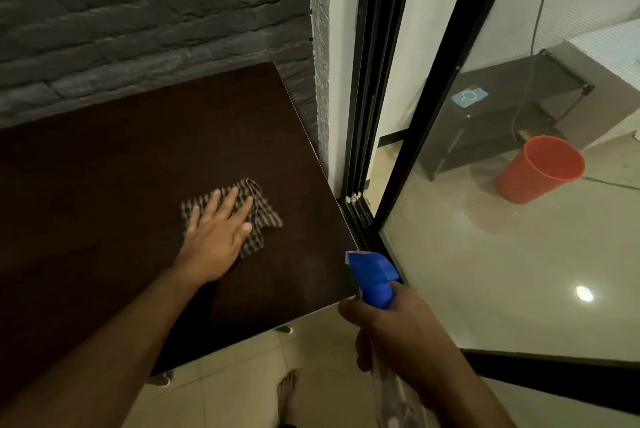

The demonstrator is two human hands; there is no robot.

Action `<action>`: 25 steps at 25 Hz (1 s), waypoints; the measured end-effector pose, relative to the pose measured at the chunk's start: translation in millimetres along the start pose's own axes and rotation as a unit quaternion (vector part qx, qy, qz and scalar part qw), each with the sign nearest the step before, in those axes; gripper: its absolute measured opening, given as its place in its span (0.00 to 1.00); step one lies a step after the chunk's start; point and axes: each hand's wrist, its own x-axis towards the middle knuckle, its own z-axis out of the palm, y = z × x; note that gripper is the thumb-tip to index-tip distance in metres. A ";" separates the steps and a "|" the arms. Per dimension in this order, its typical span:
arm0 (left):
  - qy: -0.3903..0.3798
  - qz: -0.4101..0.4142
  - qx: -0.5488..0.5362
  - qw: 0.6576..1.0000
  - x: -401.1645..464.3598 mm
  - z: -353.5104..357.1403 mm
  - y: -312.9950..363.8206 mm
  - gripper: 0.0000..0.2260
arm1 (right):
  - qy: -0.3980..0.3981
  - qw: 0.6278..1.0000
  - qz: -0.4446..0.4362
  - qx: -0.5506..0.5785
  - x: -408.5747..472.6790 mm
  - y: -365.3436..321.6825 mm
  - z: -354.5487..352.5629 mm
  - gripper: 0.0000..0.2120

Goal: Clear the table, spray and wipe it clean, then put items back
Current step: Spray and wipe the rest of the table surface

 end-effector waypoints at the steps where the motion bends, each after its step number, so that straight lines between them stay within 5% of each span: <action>1: 0.005 -0.033 -0.008 0.999 24.5 -6.8 14.9 0.24 | -0.003 1.000 -0.003 0.000 -2.4 2.1 0.6 0.10; 5: 0.011 0.059 -0.019 0.998 48.1 3.1 105.0 0.23 | 0.004 1.000 -0.017 -0.018 -2.5 13.1 6.6 0.09; 8: 0.013 0.153 -0.005 0.988 6.5 26.3 90.0 0.23 | 0.014 0.999 -0.017 -0.046 -4.0 26.0 10.0 0.10; 15: -0.027 0.025 -0.040 0.999 51.8 -6.8 72.7 0.23 | 0.072 0.996 0.011 -0.051 -13.5 44.9 5.0 0.10; 17: -0.023 0.046 -0.041 0.998 39.7 -3.8 89.1 0.23 | 0.065 0.997 0.009 -0.044 -12.6 44.4 16.5 0.11; 22: 0.009 0.249 -0.001 0.969 -76.1 33.8 57.3 0.22 | 0.083 0.996 -0.019 0.001 -12.6 36.9 28.5 0.09; 25: 0.007 0.151 0.004 0.988 -50.7 18.7 13.3 0.22 | 0.106 0.994 -0.017 0.010 -12.9 37.2 15.0 0.09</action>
